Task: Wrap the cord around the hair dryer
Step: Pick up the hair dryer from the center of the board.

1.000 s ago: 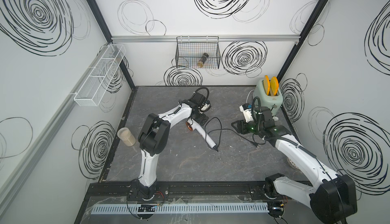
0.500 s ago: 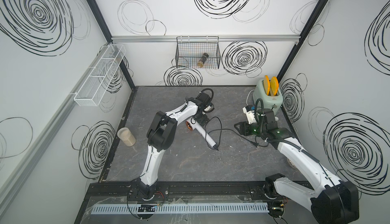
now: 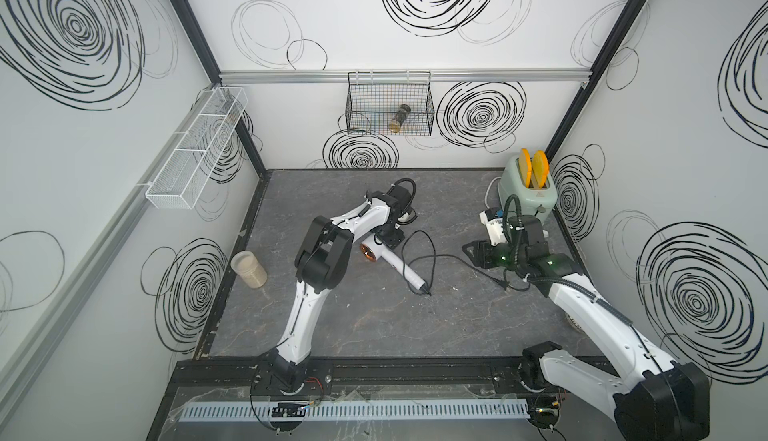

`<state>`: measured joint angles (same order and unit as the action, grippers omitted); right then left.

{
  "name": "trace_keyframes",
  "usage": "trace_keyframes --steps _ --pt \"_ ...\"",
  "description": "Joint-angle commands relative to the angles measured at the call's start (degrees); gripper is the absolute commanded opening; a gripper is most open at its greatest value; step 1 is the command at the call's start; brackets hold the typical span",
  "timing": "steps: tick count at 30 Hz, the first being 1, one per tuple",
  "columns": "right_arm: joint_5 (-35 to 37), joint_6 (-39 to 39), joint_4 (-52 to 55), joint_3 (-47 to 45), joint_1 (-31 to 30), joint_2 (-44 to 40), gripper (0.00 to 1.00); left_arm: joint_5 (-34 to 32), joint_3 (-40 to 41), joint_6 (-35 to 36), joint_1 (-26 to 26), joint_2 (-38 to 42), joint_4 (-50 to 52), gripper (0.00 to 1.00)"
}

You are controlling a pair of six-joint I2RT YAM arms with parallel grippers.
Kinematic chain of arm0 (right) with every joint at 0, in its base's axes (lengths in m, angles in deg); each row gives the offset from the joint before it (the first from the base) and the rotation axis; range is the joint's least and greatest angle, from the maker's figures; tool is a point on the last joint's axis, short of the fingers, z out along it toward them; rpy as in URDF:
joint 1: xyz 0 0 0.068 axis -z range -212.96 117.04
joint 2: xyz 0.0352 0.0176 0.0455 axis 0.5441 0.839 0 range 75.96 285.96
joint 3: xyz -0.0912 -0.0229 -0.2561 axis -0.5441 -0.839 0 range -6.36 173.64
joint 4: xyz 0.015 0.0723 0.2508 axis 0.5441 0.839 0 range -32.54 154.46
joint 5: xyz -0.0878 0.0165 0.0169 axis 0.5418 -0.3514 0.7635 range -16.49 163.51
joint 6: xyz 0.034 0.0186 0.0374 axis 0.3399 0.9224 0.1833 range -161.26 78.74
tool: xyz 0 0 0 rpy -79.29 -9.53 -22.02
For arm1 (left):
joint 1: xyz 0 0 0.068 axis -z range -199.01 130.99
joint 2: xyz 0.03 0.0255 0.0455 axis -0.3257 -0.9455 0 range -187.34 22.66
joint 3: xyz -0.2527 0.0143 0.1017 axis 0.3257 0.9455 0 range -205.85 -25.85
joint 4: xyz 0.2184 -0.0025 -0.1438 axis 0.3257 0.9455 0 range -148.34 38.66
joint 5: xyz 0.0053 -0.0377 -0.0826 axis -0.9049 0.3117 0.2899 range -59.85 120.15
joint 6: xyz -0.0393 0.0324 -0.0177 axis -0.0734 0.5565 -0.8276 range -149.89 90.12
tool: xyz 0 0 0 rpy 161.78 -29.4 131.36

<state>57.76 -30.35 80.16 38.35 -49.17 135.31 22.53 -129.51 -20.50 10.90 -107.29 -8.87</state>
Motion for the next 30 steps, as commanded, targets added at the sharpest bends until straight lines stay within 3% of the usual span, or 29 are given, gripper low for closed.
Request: trace_keyframes --steps 1,5,8,10,14,17,23,27,30 --pt "0.6 -0.7 0.5 -1.0 0.0 0.1 0.58 1.2 2.1 -4.1 -2.3 2.0 2.1 0.36" --pt "-0.6 -1.2 -0.5 -0.6 -1.0 1.3 0.57 5.0 5.0 -8.7 -5.9 7.0 -1.8 0.25" --pt "-0.3 -2.9 -3.3 -0.1 -4.4 3.7 0.55 9.9 8.1 -11.0 -9.0 12.7 -4.2 0.09" --pt "-4.2 -3.9 -9.3 -1.8 -5.0 6.4 0.53 13.5 10.0 -11.7 -10.9 16.4 -5.3 0.00" --pt "-9.4 -4.2 -18.7 -3.5 -3.4 12.4 0.52 21.3 13.3 -12.0 -13.3 23.1 -6.3 0.00" --pt "-7.0 -7.1 -20.3 -1.8 -3.3 17.0 0.54 26.5 16.8 -12.8 -14.9 27.1 -8.1 0.00" --pt "12.2 -10.4 -8.3 3.7 -3.8 28.5 0.58 24.5 20.3 -13.8 -18.4 32.3 -8.0 0.00" --pt "9.0 -10.1 -13.3 3.4 -4.4 29.4 0.66 25.2 20.8 -14.5 -19.4 35.1 -8.8 0.00" --pt "12.4 -10.4 -15.8 5.5 -4.6 34.8 0.73 26.1 20.4 -14.7 -19.4 35.7 -8.5 0.00"
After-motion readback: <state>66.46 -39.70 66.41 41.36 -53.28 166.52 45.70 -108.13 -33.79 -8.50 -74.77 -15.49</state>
